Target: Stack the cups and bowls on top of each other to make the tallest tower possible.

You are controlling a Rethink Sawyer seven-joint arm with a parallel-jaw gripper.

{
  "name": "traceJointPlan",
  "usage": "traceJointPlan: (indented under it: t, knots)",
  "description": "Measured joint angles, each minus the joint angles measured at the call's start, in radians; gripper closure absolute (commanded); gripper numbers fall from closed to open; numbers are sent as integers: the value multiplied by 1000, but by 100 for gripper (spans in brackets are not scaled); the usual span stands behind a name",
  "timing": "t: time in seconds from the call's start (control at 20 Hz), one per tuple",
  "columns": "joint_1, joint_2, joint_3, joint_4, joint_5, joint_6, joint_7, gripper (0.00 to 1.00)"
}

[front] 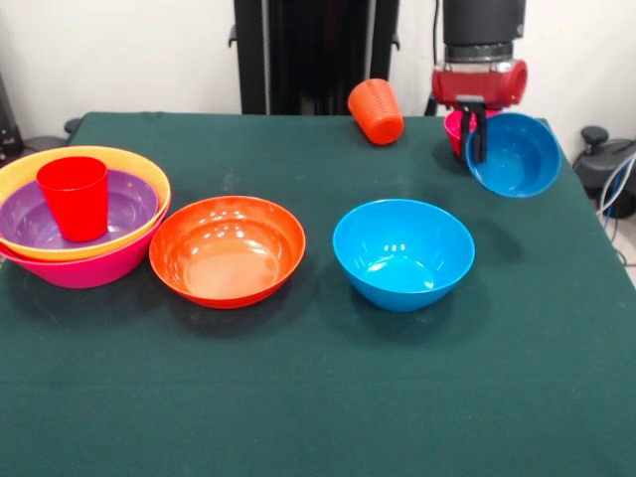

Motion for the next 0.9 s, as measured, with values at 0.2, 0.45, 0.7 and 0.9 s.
traceJointPlan:
  t: [0.2, 0.45, 0.7, 0.9]
  knots:
    - [-28, -65, -9, 32, -3, 61, 0, 100]
    - [-95, -180, -16, 78, -35, 178, 0, 100]
    - [-185, -294, -16, 111, -75, 308, 0, 100]
    - [-256, -389, -17, 131, -104, 419, 0, 100]
